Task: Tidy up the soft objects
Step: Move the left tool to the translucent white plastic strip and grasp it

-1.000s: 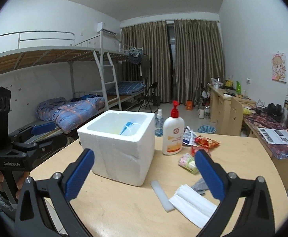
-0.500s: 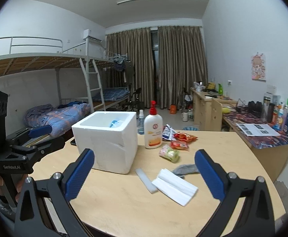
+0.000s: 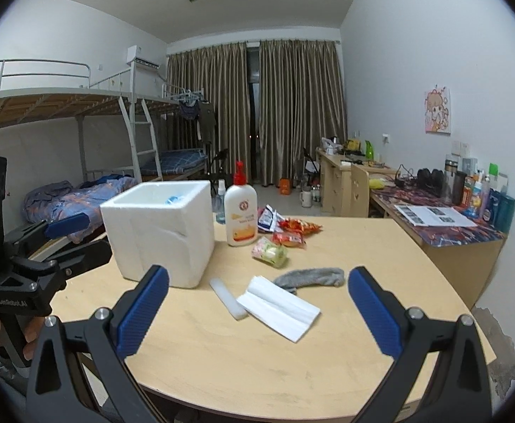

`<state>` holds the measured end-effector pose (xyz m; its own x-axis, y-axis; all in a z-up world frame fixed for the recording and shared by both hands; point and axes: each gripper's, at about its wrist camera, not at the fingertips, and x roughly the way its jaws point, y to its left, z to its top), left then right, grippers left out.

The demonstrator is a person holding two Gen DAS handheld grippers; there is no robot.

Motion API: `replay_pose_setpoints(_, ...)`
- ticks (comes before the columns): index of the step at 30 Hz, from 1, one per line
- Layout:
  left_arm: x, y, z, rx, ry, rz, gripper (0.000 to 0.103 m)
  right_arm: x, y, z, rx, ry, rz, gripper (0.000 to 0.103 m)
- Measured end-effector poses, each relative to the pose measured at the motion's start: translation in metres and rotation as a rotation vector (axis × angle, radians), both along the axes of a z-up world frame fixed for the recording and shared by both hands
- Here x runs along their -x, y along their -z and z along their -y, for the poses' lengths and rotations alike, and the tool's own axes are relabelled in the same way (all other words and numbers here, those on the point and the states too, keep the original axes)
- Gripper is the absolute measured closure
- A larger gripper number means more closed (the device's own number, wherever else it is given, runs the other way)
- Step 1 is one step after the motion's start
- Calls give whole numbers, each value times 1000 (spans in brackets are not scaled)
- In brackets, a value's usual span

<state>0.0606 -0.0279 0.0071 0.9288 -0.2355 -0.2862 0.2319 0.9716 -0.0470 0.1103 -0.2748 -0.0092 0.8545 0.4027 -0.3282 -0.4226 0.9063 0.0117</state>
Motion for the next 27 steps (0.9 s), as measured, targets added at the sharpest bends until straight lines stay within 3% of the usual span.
replay_pose_setpoints(11,-51,32,25,1,56,-94,2,-41,24,16,42,12,-80,0)
replay_pose_setpoints(19,-83,49,33,-11,36,-147,2,-76,39,21,49,-76,-155,0)
replay_pose_setpoints(27,-113,66,31,-14,27,-225,2,-99,61,5,129,-182,-225,0)
